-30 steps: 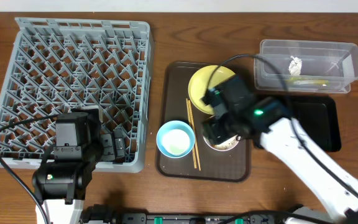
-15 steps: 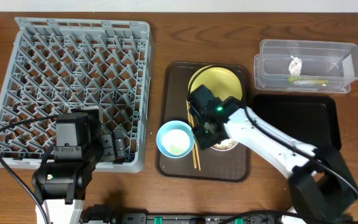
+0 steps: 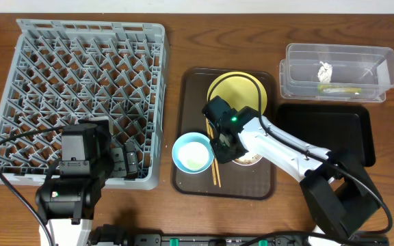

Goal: Sort waste into correct bins and load items into the dishwasher
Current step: 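Grasp the pink bowl with the right gripper and lift it, then tip the pink bowl over the black tray to dump the scraps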

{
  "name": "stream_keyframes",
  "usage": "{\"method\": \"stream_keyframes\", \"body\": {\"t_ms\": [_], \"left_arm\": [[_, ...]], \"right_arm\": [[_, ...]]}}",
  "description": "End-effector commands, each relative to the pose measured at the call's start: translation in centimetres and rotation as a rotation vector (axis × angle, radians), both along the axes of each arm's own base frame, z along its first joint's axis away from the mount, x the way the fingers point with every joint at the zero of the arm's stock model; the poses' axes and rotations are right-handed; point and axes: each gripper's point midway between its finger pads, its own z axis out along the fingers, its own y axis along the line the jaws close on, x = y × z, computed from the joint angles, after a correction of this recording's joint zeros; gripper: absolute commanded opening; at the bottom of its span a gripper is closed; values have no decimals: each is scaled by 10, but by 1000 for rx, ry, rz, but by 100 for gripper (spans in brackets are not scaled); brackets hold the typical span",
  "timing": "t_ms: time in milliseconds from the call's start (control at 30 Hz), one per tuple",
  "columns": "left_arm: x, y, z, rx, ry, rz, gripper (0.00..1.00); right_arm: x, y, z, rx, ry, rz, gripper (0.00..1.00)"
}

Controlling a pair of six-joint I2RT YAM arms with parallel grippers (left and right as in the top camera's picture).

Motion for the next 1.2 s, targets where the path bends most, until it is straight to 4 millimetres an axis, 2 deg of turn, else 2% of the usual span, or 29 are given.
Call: {"method": "stream_keyframes", "body": {"t_ms": [0, 100, 233, 300, 400, 533, 633, 767, 900, 1167], "left_arm": [[2, 1, 8, -6, -19, 14, 95], [2, 1, 8, -6, -19, 14, 95], [2, 1, 8, -6, -19, 14, 95], [2, 1, 8, -6, -19, 14, 95], [2, 1, 8, -6, -19, 14, 95], [2, 1, 8, -6, -20, 14, 95], [2, 1, 8, -6, -20, 14, 95], [2, 1, 8, -6, -20, 14, 95], [2, 1, 8, -6, -20, 14, 95], [2, 1, 8, -6, -20, 14, 95]], "right_arm": [[2, -7, -3, -44, -22, -34, 8], [2, -7, -3, -46, -24, -35, 2], [3, -6, -1, -40, -28, -57, 1], [7, -4, 6, -24, -45, -58, 1], [17, -2, 33, 25, -101, -68, 1], [36, -13, 82, 115, -216, -112, 1], [47, -34, 114, 161, -292, -168, 1], [59, -68, 137, 202, -329, -258, 1], [65, -85, 140, 315, -274, -271, 1], [69, -111, 128, 561, -163, -290, 1]]}}
